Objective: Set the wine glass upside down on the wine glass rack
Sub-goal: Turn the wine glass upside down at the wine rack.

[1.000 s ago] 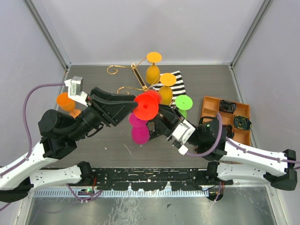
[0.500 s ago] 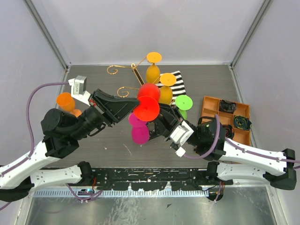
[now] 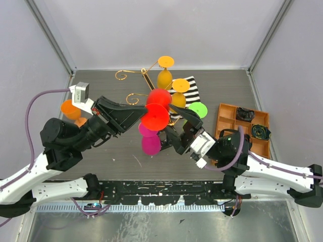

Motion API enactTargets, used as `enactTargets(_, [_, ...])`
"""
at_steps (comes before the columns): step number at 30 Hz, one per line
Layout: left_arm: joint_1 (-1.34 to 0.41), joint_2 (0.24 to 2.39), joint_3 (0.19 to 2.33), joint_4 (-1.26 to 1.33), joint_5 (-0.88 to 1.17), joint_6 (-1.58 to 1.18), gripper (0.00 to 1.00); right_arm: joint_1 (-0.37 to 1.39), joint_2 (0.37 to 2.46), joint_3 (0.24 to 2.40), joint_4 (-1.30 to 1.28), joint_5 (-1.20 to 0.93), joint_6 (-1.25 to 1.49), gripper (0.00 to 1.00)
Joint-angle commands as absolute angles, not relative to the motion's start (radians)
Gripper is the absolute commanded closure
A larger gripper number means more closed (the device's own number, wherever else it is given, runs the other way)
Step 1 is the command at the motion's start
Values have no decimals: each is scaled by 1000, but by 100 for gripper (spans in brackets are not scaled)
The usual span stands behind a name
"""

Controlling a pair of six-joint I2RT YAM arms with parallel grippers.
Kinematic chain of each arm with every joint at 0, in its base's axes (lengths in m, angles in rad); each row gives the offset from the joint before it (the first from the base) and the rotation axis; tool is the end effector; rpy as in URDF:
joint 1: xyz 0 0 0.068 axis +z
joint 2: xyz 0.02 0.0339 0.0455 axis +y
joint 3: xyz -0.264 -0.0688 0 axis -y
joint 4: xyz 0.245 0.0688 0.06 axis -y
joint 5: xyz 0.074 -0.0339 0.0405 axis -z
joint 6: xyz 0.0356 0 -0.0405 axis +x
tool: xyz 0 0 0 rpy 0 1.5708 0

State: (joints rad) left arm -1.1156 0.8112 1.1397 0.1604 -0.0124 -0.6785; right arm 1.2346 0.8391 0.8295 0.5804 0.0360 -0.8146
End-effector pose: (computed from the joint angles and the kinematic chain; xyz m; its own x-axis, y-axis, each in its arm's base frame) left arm 0.0652 -0.1323 0.4922 -0.3999 -0.6105 -0.6837 0.8250 0.0851 -0.5586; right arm 0.0610 0.1708 0.4268 0.8013 0.0893 -0.5915 -0.5108 0.6169 -0.5988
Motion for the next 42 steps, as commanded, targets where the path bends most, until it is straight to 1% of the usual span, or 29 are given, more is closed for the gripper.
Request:
enactTargets(1, [-1119, 787, 1139, 207, -21, -635, 100, 1232, 761, 818, 564, 106, -671, 37])
enactTargets(3, [-1119, 778, 1138, 196, -34, -613, 100, 1232, 729, 830, 520, 154, -542, 37])
enactTargets(7, [-1119, 755, 1124, 184, -62, -572, 100, 1232, 676, 883, 333, 256, -251, 37])
enactTargets(10, [-1119, 747, 1113, 184, -79, -550, 100, 1232, 660, 921, 262, 231, -83, 37])
enactTargets(12, [-1119, 750, 1114, 185, -79, -534, 100, 1232, 657, 925, 293, 173, 23, 37])
enactTargets(19, [-1119, 779, 1129, 185, -64, -481, 100, 1232, 719, 979, 427, 124, 305, 37])
enactTargets(25, [-1119, 794, 1135, 186, -49, -479, 100, 1232, 744, 987, 474, 141, 399, 35])
enactTargets(29, [-1119, 806, 1139, 189, -36, -484, 100, 1231, 753, 990, 465, 175, 418, 36])
enactTargets(42, [-1119, 832, 1150, 209, -10, -495, 100, 1232, 768, 984, 465, 204, 438, 50])
